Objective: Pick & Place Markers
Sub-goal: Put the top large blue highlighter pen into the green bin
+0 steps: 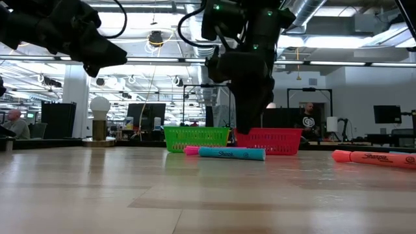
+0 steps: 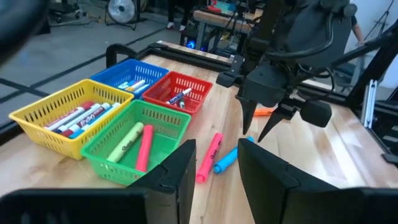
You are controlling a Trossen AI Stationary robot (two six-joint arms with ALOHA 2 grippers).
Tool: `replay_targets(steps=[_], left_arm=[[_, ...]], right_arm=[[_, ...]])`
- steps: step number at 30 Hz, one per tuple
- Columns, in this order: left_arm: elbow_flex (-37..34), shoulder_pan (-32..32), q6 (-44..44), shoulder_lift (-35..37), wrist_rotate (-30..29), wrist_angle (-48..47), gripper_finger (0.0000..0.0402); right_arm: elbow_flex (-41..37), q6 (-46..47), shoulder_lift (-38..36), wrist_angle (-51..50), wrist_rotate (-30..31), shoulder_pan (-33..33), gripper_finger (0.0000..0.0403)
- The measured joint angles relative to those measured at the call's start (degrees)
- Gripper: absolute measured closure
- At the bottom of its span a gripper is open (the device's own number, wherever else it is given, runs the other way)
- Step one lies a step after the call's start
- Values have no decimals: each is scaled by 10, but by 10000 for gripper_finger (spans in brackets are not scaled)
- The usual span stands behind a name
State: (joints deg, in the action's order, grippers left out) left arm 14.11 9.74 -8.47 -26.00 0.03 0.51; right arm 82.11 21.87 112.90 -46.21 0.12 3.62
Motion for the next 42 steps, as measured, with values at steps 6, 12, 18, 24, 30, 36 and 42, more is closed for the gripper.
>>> replay_targets(steps=[6, 12, 18, 24, 30, 36, 42], left_arm=[[0, 0, 8, 0, 0, 0, 284], [0, 0, 8, 0, 0, 0, 284], [0, 0, 7, 0, 0, 0, 284], [0, 0, 7, -4, 0, 0, 284], [0, 0, 5, -20, 0, 3, 284], [0, 0, -5, -35, 0, 7, 284], [0, 0, -8, -43, 0, 10, 284]], right_arm=[[0, 0, 0, 8, -1, -4, 280], [0, -9, 0, 19, -1, -4, 280], [0, -9, 17, 19, -1, -3, 280], [3, -7, 46, 49, -1, -3, 280], [2, -4, 70, 31, -2, -4, 280], [4, 6, 77, 36, -4, 2, 280], [0, -12, 54, 15, -8, 6, 280]])
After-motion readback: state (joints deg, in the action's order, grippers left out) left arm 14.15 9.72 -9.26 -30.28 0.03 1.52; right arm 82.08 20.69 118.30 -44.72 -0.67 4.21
